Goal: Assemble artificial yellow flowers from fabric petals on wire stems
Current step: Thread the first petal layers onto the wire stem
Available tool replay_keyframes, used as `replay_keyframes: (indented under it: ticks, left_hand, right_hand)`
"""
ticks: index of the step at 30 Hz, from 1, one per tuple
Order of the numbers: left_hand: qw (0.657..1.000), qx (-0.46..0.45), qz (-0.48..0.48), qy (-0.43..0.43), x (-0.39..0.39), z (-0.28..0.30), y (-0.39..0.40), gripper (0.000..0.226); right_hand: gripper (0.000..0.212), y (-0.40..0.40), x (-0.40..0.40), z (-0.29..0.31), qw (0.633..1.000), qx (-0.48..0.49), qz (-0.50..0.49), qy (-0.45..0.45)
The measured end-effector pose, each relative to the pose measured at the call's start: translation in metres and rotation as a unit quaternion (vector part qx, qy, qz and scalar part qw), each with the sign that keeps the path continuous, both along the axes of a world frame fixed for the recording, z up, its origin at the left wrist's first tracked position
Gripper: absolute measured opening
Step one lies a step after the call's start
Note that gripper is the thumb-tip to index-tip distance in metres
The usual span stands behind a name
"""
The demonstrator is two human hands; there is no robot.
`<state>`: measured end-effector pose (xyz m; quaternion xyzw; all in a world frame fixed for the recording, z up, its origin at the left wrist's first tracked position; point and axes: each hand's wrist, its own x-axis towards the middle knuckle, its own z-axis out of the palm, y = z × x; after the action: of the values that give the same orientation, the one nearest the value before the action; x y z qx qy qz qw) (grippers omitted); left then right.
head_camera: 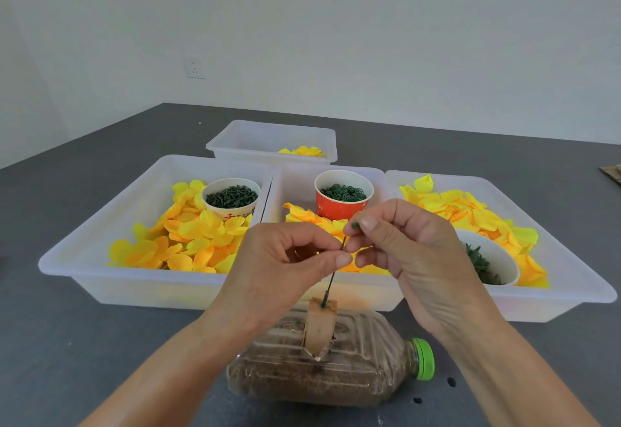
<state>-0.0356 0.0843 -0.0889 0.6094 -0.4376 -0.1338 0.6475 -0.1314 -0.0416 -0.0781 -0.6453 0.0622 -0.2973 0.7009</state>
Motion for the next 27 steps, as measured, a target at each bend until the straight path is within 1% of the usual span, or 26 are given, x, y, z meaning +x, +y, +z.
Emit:
replay_keyframes:
  ticks: [5,10,14,17,20,23,25,27]
  left_hand:
    - [1.000,-0.009,-0.008,0.009,-0.0011,0.0013,-0.0002,0.003]
    - [1.000,-0.010,-0.014,0.007,-0.0006,0.0007,-0.0008,0.004]
    - [1.000,-0.005,-0.013,0.002,0.0005,-0.0010,-0.0006,0.010]
    - [1.000,-0.002,-0.009,-0.003,0.0017,-0.0016,-0.0011,0.002]
    - [1.000,-0.002,-0.003,-0.016,0.0025,-0.0033,-0.0014,0.010]
    - [1.000,-0.003,-0.003,-0.012,0.0016,-0.0024,-0.0008,0.003]
    - [1.000,0.000,-0.006,-0.014,0.0016,-0.0023,-0.0012,0.002]
    - [1.000,0.006,0.000,-0.022,0.0026,-0.0031,-0.0011,0.009]
  right_hand:
    - [0.015,-0.0008,-0.0013,0.0040,0.999,-0.051,0.009,0.009]
    - [0.012,-0.0003,-0.0024,0.0076,0.995,-0.099,0.013,0.013]
    - [0.011,0.0007,-0.0026,0.0079,0.994,-0.112,0.007,0.011]
    - [0.012,0.0018,-0.0026,0.0068,0.993,-0.119,-0.001,0.013]
    - [0.011,0.0028,-0.0025,0.0065,0.993,-0.118,-0.006,0.012]
    - [0.012,0.0035,-0.0017,0.0070,0.993,-0.117,-0.005,0.012]
    - [0.013,0.0042,-0.0010,0.0072,0.993,-0.114,-0.005,0.011]
    - [0.013,0.0049,-0.0005,0.0068,0.994,-0.110,-0.006,0.008]
